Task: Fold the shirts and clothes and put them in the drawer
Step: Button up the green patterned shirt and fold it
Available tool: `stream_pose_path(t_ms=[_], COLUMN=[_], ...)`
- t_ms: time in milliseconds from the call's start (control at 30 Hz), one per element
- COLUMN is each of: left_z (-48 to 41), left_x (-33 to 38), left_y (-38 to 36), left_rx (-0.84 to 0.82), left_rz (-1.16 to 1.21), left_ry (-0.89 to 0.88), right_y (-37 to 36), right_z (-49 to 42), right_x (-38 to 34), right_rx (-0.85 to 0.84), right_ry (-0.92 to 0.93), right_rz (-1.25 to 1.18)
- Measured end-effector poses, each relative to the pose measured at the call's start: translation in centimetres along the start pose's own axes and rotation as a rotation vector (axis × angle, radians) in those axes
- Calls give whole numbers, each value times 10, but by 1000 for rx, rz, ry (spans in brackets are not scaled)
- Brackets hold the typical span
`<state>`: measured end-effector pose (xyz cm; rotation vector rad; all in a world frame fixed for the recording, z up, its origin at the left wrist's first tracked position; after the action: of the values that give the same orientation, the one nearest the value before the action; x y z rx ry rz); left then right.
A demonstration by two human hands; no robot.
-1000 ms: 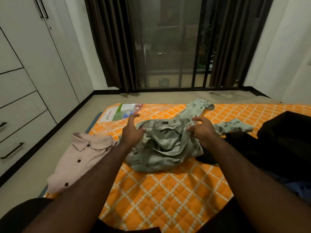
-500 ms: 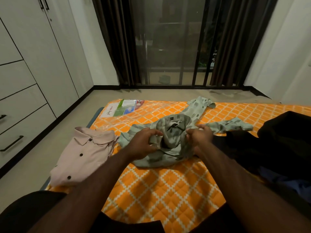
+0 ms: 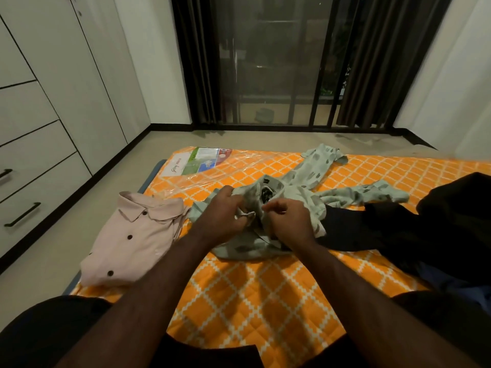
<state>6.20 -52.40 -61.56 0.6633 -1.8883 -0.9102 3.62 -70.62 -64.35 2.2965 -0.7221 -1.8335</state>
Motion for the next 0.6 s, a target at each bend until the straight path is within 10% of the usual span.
stream_pose_path(t_ms=[167,433,600], left_z=[-6,-4,-6], left_x=[-7,-22,-45], left_y=[-10,-24,-48], left_rx=[88,-125,-244], left_rz=[110,678,62], left_ry=[48,245,280], right_y=[-20,-11,-6], right_z=[6,-4,-3], right_x=[-7,-8,-16], right_rx=[-230,-38,-80], right_ry=[87,15,-155], right_rz=[-40,-372,-738])
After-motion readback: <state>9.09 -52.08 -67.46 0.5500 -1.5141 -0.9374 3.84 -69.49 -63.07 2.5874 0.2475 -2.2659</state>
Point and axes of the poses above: each hand's wrist, its own z-axis away from the middle knuckle, its own y-axis out of the back of the hand, x = y × z, the point moved 2 cm from there along -z, towards the middle knuckle, and after that the axes turned 8 degrees about y, right-handed, at the moved point
